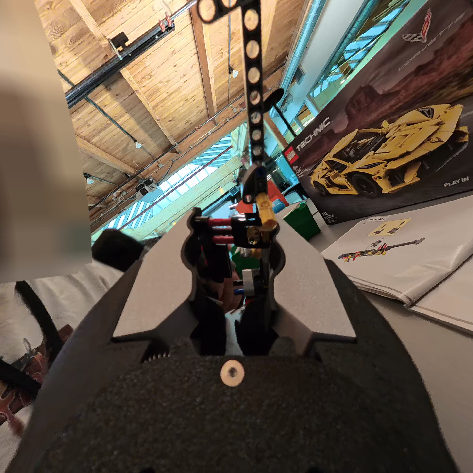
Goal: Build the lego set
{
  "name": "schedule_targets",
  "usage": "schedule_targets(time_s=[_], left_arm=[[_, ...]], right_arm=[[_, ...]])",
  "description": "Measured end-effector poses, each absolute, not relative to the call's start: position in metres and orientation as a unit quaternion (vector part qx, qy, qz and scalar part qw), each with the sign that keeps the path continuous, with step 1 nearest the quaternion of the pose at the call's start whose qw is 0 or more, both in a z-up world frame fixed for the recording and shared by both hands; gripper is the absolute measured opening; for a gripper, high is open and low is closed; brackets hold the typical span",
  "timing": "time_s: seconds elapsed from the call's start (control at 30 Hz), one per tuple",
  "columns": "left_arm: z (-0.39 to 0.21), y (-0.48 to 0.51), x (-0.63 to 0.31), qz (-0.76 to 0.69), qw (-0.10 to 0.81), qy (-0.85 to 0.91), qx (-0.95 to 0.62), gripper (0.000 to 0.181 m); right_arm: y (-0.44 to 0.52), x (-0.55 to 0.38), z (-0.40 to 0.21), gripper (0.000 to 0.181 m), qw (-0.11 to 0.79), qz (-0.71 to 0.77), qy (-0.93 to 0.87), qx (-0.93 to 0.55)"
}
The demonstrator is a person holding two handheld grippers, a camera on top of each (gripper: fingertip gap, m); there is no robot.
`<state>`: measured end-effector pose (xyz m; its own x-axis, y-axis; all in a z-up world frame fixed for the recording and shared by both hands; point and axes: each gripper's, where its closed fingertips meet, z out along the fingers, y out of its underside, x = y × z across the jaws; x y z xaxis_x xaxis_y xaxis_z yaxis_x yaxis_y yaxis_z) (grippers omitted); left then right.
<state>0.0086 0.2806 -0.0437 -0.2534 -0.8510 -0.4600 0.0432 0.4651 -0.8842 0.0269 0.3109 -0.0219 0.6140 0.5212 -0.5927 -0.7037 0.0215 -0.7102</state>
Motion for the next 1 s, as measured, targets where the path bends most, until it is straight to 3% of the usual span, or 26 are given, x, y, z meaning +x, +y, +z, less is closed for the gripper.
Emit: schedule_targets(time_s=[0.07,0.2,0.3,0.5,0.63,0.67,1.0], left_arm=[[-0.04,0.29,0.005,-0.481,0.48,0.658,-0.325,0.042],[-0.047,0.295,0.008,-0.608,0.265,0.637,-0.392,0.089],[-0.068,0.288,0.008,-0.602,0.194,0.663,-0.4,0.105],[-0.084,0.277,0.001,-0.603,0.119,0.678,-0.402,0.065],[-0.081,0.278,0.001,-0.62,0.106,0.666,-0.401,0.062],[-0.082,0.278,0.001,-0.616,0.119,0.671,-0.396,0.046],[-0.086,0.29,0.015,-0.6,0.195,0.645,-0.431,0.043]], right_arm=[[0.307,0.027,-0.023,0.05,0.702,0.436,0.06,-0.56],[0.304,0.019,-0.019,0.052,0.69,0.47,0.019,-0.551],[0.309,0.007,-0.023,0.051,0.665,0.481,-0.016,-0.571],[0.32,-0.022,-0.037,0.052,0.621,0.455,-0.08,-0.633],[0.322,-0.021,-0.035,0.052,0.616,0.471,-0.076,-0.627],[0.326,-0.017,-0.039,0.052,0.612,0.461,-0.067,-0.64],[0.341,-0.007,-0.053,0.054,0.613,0.37,-0.044,-0.696]])
